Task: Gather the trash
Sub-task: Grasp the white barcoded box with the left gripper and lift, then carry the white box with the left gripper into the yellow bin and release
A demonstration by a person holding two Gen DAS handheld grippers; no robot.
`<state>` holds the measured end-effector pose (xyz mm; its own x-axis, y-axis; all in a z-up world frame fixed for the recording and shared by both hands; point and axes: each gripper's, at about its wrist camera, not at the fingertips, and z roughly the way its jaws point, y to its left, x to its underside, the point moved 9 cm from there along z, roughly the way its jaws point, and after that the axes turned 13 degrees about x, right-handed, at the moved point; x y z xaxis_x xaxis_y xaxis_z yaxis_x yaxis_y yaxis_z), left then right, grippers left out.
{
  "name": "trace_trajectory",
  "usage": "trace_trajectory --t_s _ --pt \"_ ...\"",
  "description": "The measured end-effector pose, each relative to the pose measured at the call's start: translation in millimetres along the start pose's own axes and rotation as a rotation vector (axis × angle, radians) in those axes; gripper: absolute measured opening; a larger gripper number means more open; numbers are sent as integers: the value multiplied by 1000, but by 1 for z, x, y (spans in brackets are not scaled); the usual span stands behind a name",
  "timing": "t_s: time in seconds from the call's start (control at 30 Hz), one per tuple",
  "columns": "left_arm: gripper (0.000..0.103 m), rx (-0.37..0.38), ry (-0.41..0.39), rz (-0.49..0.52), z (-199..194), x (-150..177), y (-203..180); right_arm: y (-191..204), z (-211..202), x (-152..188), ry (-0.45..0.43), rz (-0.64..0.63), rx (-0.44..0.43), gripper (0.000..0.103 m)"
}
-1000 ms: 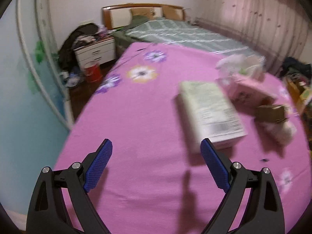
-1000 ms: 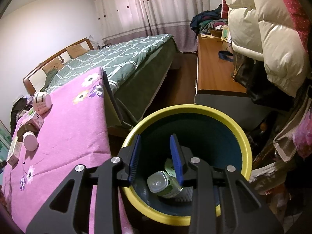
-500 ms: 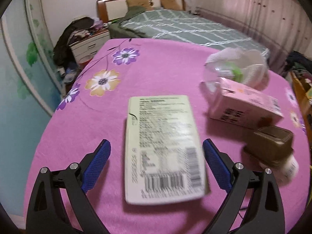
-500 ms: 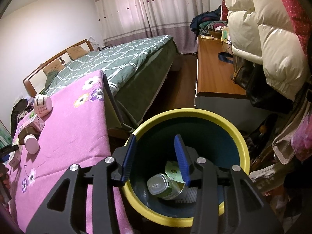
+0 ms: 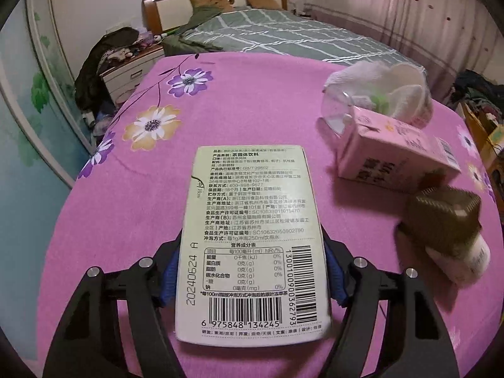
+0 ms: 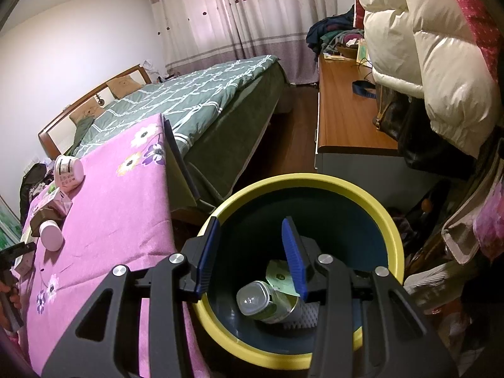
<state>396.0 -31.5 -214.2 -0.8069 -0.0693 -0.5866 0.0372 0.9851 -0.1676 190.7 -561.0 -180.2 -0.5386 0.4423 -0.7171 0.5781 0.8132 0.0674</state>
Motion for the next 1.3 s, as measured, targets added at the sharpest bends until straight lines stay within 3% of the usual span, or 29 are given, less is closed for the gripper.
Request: trace_trajectory --t_s 0.3,0.43,0.6,0.67,0.83,1.03,1.17,1.3 --pt "71 83 -130 99 -80 14 -44 -11 -5 6 -13 6 31 40" --pt "71 169 -181 160 -120 17 -87 -17 -10 7 -24 1 52 51" --pt "71 289 -207 250 -150 25 -154 -23 -22 7 -51 -15 68 54" --pt "71 360 -186 292 -153 32 -189 -27 -25 7 -56 -19 76 61" --pt "71 518 -102 388 -147 53 -274 -43 -30 7 -53 -3 85 66" --pt "71 664 5 543 -133 88 -388 -71 -46 4 -66 18 100 69" --pt "71 699 89 621 -108 118 -453 -96 -61 4 -82 44 124 72" --pt "71 703 158 653 -73 139 -493 -120 -67 13 -71 73 154 73"
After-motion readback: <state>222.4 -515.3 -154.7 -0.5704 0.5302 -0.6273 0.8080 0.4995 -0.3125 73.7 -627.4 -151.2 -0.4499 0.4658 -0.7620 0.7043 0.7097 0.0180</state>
